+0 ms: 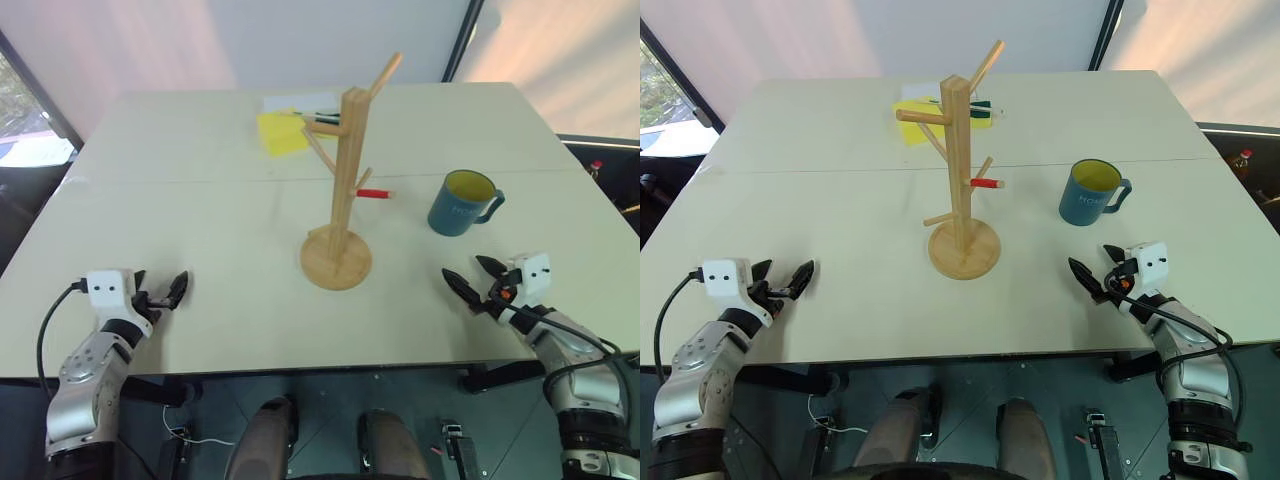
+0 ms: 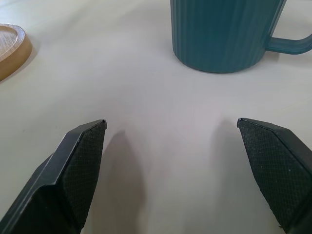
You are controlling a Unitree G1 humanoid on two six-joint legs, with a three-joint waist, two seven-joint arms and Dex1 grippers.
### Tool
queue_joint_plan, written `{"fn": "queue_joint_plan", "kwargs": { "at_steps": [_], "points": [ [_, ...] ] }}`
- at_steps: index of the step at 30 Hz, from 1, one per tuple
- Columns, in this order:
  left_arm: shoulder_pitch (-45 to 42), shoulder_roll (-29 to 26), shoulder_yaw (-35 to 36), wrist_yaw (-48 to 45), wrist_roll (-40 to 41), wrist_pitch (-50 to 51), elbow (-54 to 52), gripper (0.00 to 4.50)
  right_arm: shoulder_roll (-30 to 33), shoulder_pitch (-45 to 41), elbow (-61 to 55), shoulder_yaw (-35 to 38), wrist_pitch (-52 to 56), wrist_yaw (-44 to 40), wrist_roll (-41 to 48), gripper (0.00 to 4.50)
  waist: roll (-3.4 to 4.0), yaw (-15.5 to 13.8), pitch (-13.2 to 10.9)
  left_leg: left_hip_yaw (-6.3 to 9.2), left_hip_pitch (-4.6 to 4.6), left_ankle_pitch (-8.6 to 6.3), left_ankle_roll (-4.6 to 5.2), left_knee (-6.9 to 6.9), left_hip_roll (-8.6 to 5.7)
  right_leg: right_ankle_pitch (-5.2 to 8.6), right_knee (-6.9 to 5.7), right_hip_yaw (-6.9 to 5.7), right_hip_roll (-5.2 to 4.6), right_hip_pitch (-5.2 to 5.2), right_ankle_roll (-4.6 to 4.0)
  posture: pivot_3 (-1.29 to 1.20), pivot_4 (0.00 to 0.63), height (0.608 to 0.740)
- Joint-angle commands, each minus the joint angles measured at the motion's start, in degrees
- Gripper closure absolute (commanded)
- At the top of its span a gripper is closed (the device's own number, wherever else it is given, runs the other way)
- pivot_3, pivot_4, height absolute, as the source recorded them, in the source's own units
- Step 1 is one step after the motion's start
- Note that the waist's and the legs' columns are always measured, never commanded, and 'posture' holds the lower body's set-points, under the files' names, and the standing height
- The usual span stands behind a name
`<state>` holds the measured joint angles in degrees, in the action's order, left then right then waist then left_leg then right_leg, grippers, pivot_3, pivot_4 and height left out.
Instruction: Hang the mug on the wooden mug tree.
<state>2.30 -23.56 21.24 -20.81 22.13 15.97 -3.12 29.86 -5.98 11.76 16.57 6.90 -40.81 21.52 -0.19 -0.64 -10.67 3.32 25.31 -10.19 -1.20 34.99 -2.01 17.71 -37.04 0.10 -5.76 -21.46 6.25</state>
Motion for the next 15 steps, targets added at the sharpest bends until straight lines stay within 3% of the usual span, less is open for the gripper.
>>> {"fn": "queue_joint_plan", "kwargs": {
  "at_steps": [1,7,15],
  "points": [
    [-0.16,-0.83,0.78,0.31,-0.51,-0.08,-0.70,0.00,0.23,0.13,-0.69,1.37,-0.88,0.24,0.61,0.05,0.00,0.00,0.00,0.00,0.00,0.00,0.00,0.00,0.00,0.00,0.00,0.00,0.00,0.00,0.00,0.00,0.150,0.740],
    [-0.89,-0.38,-0.26,-1.37,1.29,1.42,-2.60,0.00,0.58,-0.34,-0.09,2.04,-1.65,1.60,0.02,0.05,0.00,-0.04,0.00,0.00,0.01,0.00,0.00,0.00,0.00,0.00,0.01,0.00,-0.01,0.00,0.00,0.00,0.150,0.740],
    [0.06,-2.15,-5.85,-12.67,10.06,6.93,-16.28,0.00,1.48,-2.53,3.77,2.92,-5.13,5.18,-2.44,0.05,0.01,0.04,0.00,-0.02,0.08,0.00,0.00,-0.01,-0.02,0.00,0.12,0.00,-0.05,0.00,0.00,0.00,0.150,0.740]
  ]
}}
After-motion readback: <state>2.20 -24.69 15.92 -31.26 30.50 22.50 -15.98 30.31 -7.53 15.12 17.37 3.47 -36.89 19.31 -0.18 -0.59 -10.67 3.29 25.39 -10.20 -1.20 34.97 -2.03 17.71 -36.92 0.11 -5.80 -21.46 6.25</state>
